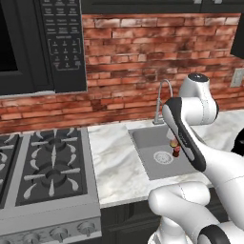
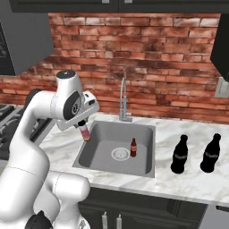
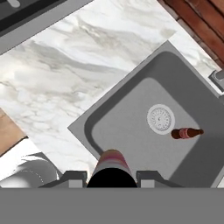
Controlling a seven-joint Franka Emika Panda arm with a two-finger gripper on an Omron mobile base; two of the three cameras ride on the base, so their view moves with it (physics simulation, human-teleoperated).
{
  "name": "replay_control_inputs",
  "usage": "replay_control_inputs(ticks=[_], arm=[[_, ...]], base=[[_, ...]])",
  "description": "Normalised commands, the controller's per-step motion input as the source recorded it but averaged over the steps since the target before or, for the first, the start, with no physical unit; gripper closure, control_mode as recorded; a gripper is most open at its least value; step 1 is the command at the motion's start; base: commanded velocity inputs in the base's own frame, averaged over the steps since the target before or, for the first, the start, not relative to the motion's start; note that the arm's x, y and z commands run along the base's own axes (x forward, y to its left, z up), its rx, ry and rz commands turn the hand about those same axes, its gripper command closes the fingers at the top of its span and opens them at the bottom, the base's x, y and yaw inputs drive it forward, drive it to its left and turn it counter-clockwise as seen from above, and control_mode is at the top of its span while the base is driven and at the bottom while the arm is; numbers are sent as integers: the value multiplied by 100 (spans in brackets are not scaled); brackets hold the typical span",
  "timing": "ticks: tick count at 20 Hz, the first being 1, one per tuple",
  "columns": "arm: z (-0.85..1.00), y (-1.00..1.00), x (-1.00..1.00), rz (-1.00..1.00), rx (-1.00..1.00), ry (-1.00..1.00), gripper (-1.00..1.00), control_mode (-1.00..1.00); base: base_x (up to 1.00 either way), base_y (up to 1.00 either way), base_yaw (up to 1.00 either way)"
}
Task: Place the large bottle from the dining counter next to the other large bottle outside the sink, and place the small bottle from the dining counter next to the other small bottle inside the sink.
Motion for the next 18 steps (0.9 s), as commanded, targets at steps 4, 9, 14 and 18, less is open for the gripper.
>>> replay_control_inputs(ticks=[4, 9, 14, 18], arm=[[-14, 0, 14, 0, 0, 0, 100, -100], [-22, 0, 22, 0, 0, 0, 100, -100], [-24, 0, 26, 0, 0, 0, 100, -100], [-25, -2, 25, 0, 0, 0, 100, -100]], base=[[0, 0, 0], [0, 0, 0], [0, 0, 0], [0, 0, 0]])
